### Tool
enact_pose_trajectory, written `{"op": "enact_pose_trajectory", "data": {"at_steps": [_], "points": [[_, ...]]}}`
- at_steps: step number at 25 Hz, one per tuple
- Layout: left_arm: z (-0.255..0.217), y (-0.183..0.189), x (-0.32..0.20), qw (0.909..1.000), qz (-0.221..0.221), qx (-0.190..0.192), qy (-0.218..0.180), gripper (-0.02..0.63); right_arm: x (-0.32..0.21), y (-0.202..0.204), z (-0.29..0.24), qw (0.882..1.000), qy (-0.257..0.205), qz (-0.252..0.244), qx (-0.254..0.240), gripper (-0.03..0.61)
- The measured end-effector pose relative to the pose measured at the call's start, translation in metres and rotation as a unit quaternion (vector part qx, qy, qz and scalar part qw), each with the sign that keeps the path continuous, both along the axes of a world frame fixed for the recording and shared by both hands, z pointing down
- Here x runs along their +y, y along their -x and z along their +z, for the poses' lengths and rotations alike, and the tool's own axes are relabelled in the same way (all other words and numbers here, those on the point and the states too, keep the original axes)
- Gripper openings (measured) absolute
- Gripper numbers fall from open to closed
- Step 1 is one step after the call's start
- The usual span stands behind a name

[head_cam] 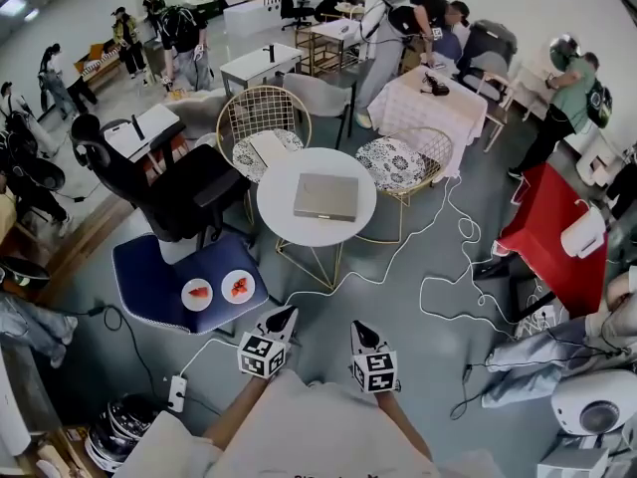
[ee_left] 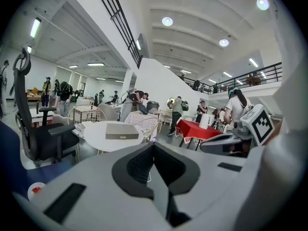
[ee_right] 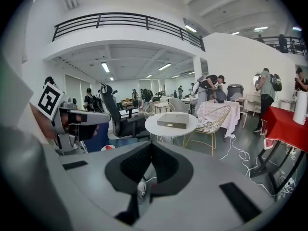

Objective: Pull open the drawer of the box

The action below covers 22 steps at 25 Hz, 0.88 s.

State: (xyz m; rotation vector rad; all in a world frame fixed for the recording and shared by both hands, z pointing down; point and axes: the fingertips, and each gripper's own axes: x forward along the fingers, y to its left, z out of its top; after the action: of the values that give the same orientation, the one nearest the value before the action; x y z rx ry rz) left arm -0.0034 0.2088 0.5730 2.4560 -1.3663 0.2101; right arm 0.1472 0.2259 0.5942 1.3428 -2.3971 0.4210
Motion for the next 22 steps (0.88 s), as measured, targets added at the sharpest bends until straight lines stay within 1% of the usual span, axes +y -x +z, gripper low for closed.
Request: {"op": "enact_pose_trajectory", "data": {"at_steps": [7,11,17,22], "points": [[0.002,-0.009,-0.023,0.9999,0.014,0.002,-0.005,0.012,-0.017,-0.006,0.002,1.0,-0.002,0.01,0.001,0.015],[0.011,-0.013,-0.034,0.9998,0.021,0.002,0.003,0.011,-0.028,-0.008,0.008,1.0,0.002,0.015,0.004,0.015],[0.025,-0.006,-0.06,0.9995,0.026,0.006,0.017,0.011,-0.055,-0.004,0.018,1.0,0.013,0.025,0.005,0.015],[0.029,0.009,-0.097,0.9992,0.03,0.012,0.025,0.011,-0.091,0.011,0.016,0.999,0.015,0.03,0.011,0.015]]}}
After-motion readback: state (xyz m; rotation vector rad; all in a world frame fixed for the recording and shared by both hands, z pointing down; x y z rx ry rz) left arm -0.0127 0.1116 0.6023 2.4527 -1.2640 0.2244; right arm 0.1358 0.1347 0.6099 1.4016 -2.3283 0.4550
